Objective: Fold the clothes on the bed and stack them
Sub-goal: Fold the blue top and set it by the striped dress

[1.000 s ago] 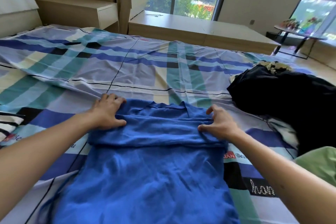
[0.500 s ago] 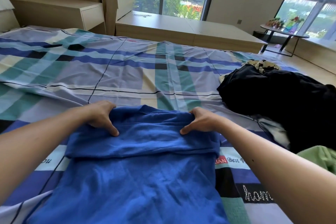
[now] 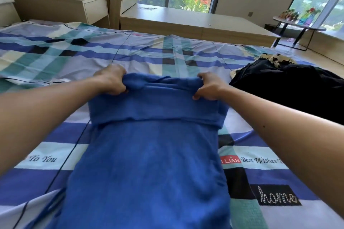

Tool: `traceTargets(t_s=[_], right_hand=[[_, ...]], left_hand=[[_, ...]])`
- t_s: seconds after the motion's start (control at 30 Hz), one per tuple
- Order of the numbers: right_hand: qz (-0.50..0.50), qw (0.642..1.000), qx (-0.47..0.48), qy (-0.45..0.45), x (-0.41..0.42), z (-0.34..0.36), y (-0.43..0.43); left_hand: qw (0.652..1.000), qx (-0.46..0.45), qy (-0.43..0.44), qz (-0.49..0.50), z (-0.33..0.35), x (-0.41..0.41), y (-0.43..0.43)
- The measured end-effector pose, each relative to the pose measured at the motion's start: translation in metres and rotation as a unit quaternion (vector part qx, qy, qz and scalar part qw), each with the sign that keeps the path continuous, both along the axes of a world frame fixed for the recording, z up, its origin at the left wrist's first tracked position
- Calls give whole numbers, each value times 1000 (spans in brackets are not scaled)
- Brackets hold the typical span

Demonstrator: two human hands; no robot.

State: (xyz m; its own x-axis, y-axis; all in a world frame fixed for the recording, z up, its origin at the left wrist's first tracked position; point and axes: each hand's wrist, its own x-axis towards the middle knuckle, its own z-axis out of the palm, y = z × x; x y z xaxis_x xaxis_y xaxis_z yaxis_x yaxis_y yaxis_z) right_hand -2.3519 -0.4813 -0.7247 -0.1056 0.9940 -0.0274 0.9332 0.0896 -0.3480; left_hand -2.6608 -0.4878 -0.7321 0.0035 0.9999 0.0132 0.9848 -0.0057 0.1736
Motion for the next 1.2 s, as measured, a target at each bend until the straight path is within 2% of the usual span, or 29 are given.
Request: traceTargets(t_s=[0.03, 0.1, 0.27, 0.43, 0.57, 0.63, 0.67, 0.73, 0.8, 0.83, 0.87, 0.9, 0.97, 1.03, 1.1, 1.2], right_hand=[[-29, 998, 52, 12, 0, 3, 7], [-60, 993, 98, 19, 1, 7, 16], [-56, 993, 108, -2, 1, 12, 15], [11, 992, 117, 36, 6, 24, -28], [91, 983, 156, 41, 6, 34, -89], [144, 986, 81, 16, 15, 31, -122], [185, 983, -8, -8, 21, 28, -136], [254, 937, -226, -77, 29, 17, -160], [264, 888, -366, -92, 34, 4, -172], [260, 886, -376, -74, 35, 0, -172], [251, 901, -350, -50, 36, -3, -167], [237, 925, -297, -25, 36, -5, -161], [169, 969, -172, 52, 38, -10, -145], [49, 985, -77, 147, 41, -20, -130], [-30, 978, -68, 194, 42, -34, -124], [-79, 949, -145, 271, 42, -53, -123]], left_hand=[[999, 37, 4, 17, 8, 1, 5], [997, 73, 20, 35, 20, 7, 13], [995, 97, 22, 16, 32, 12, 9], [988, 126, -59, -67, 37, -12, -27], [965, 131, -153, -170, 41, -34, -92], [954, 107, -158, -231, 27, -48, -129], [951, 63, -149, -263, 19, -54, -147], [942, -109, -102, -302, 8, -59, -181], [900, -332, -39, -280, 8, -56, -200], [874, -408, -45, -261, 8, -53, -204], [869, -425, -66, -245, 6, -53, -203], [888, -384, -87, -239, 3, -52, -198], [954, -207, -126, -177, -5, -51, -181], [982, -63, -156, -83, -17, -50, -162], [980, -47, -193, 26, -32, -46, -146], [938, -106, -298, 144, -53, -43, -134]])
